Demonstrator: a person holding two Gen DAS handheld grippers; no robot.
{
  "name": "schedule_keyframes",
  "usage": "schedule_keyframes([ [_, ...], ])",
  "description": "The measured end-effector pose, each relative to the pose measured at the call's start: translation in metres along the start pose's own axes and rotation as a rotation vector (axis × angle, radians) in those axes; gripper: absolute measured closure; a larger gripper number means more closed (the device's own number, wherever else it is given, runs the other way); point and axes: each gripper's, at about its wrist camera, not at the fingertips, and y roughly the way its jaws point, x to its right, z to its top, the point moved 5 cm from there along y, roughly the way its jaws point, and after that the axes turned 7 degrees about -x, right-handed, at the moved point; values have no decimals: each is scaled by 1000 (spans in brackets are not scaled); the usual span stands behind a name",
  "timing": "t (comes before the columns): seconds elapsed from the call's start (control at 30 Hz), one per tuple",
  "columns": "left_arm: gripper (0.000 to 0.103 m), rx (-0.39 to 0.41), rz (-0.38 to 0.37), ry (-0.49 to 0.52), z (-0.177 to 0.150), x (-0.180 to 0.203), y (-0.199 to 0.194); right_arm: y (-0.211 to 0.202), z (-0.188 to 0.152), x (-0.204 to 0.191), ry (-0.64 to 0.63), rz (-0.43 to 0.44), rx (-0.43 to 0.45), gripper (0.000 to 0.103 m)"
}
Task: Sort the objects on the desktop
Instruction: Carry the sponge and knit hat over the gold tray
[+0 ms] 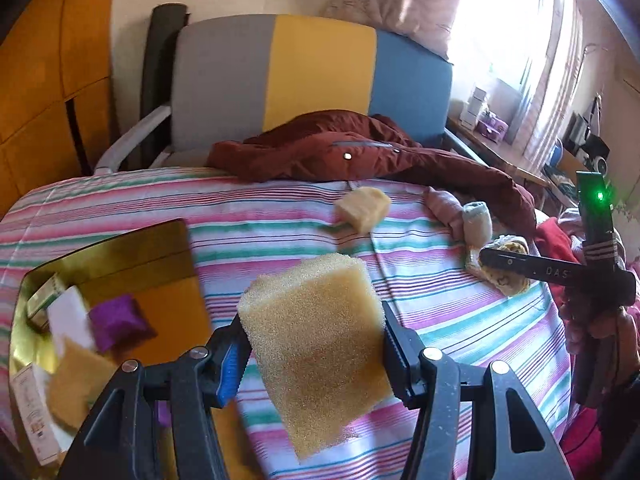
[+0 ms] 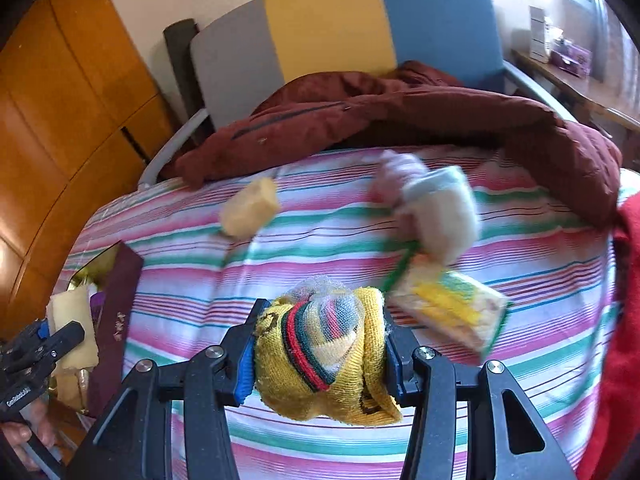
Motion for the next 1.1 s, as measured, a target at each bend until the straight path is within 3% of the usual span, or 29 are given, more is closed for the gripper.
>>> schedule_keyframes([
  [0.73, 44, 54, 119, -170, -61, -118, -63, 9, -55, -210, -136, 287, -21, 51],
  [1.1, 44, 93, 139, -307, -100, -184, -101, 20, -96, -277, -204, 335, -69, 51],
])
